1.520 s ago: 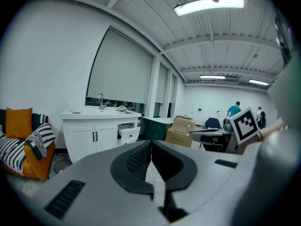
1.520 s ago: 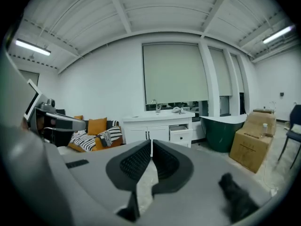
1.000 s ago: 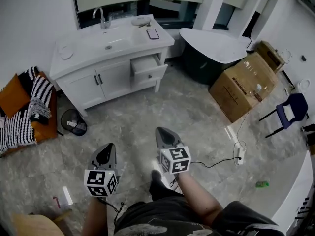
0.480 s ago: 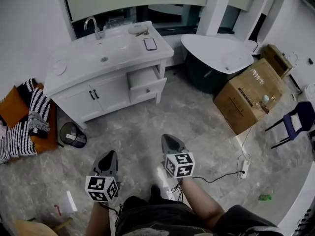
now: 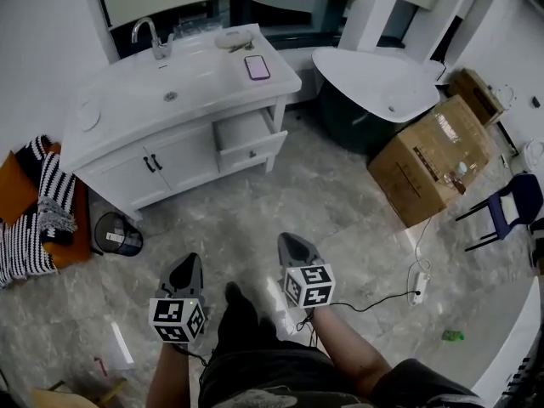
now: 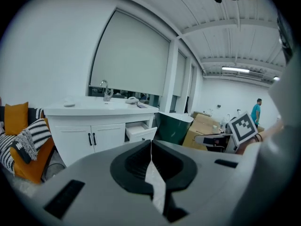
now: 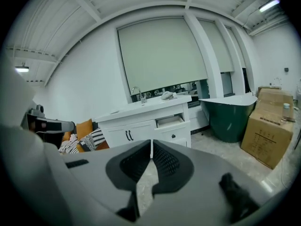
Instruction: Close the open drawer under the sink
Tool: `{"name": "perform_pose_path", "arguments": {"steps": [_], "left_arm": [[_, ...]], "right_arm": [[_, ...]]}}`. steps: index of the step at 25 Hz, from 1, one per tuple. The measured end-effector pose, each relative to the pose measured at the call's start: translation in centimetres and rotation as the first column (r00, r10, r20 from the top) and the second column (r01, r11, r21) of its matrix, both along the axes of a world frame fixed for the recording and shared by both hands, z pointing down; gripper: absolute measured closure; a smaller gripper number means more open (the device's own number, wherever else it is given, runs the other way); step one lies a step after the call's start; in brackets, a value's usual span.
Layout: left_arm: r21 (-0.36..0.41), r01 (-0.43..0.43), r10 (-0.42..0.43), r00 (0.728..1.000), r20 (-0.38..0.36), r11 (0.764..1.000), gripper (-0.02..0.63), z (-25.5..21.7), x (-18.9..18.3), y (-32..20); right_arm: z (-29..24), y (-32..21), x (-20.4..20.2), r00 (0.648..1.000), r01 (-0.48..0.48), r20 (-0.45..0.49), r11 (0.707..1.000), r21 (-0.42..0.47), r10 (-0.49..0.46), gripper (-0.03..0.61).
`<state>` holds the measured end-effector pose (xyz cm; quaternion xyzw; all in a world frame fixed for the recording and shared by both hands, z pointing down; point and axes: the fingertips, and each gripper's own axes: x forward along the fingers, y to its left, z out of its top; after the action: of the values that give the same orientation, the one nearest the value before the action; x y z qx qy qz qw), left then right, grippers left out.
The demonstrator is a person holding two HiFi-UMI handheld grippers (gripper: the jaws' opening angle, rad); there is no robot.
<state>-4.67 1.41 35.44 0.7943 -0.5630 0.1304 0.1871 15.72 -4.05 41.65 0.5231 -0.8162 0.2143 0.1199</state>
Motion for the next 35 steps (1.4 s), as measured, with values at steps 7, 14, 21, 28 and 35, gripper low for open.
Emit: {"name": "perform_pose_path", "arguments": {"steps": [7,14,21,28,35], "left_arm": [[-0.065,-0.030,0.029,0.999,-0.015,0.997,0.598,4.2,-2.4,-6.4],[-0.092,-0.030,0.026,0.999,-0.038,0.995,0.598,8.7,-5.9,-13.2],[-0.110,-0.027,0.021,0.998,-0.051,0.994,0.598,14.2,-8.2,-18.3],[-0.137,0.020,-0.030,0.997,-0.074,0.990,0.598,20.6,-9.2,-21.8],[-0.145,0.065,-0.077,0.994,-0.073,0.987,0.598,25.1,-9.4,-25.2]], "right_arm": [[4.3,-5.8,-2.3,0.998,-0.021,-0.062,0.997,-0.068,0.016,0.551],[8.6,-13.2,-5.1,0.995,-0.049,-0.093,0.996,-0.079,0.041,0.551],[15.3,-19.7,-6.1,0.991,-0.115,-0.080,0.986,-0.118,0.106,0.549],[22.8,-27.5,-5.1,0.980,-0.157,-0.141,0.982,-0.100,0.142,0.434],[28.3,-34.8,-5.5,0.983,-0.141,-0.134,0.987,-0.082,0.129,0.423]]}}
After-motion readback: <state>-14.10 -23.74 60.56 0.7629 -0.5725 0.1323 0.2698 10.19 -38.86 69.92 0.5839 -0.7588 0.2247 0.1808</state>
